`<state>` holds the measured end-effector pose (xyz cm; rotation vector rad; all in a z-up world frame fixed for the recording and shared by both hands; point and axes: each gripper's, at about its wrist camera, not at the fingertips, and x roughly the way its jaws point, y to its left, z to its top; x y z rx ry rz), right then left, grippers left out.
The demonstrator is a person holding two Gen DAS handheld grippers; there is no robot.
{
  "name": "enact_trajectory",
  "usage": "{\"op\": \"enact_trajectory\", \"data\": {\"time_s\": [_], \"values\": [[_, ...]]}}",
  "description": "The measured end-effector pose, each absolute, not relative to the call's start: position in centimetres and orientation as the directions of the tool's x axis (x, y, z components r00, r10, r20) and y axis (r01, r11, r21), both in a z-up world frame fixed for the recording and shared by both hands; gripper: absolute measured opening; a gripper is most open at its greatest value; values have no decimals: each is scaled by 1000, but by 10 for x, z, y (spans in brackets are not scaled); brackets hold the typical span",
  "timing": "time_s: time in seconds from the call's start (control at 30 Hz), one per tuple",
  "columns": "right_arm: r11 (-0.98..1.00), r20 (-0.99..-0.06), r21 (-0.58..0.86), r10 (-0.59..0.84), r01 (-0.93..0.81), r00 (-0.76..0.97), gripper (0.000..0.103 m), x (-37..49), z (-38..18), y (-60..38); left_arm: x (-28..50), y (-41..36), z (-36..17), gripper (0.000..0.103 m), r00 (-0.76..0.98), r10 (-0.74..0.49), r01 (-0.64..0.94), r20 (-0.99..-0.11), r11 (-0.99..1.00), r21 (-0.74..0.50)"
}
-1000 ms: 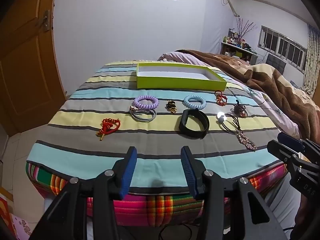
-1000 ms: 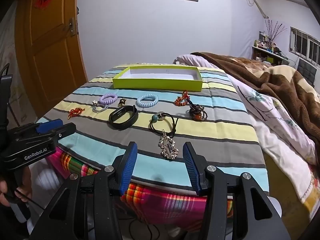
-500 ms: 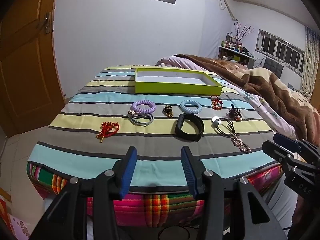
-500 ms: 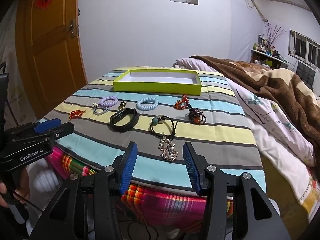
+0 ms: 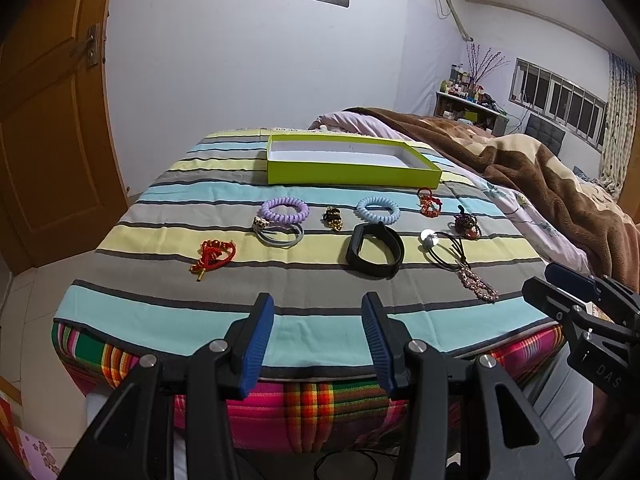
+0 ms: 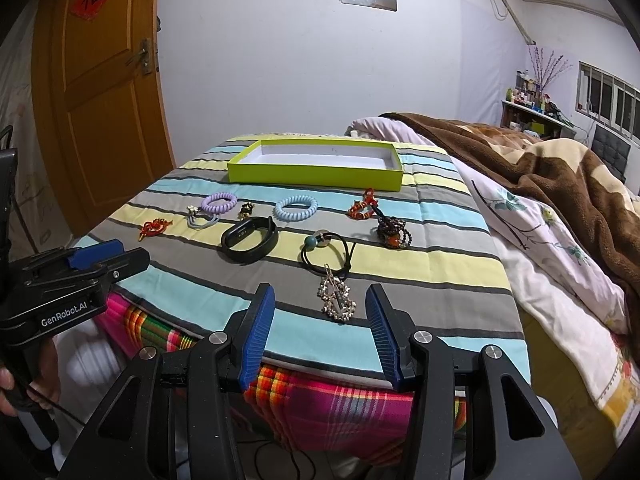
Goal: Organize jewelry
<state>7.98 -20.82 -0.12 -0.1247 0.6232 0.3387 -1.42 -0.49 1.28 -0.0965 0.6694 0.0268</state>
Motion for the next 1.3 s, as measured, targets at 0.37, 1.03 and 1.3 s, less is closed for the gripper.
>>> {"op": "enact_trajectory", "data": {"time_s": [0.37,1.03,1.3], "values": [[937,-591,-16,272,-348,759,48,78,0,-208,-14,-4,12,48,785,-5,-58,-620,995,-82],[937,-596,-17,272,-350,756,48,80,1,-208,-15,-4,11,48,784,-6,-59,-621,995,-84],[936,-597,-19,272,-352,755,48,80,0,-207,-14,-4,11,48,782,-8,-57,-623,995,-84]]}}
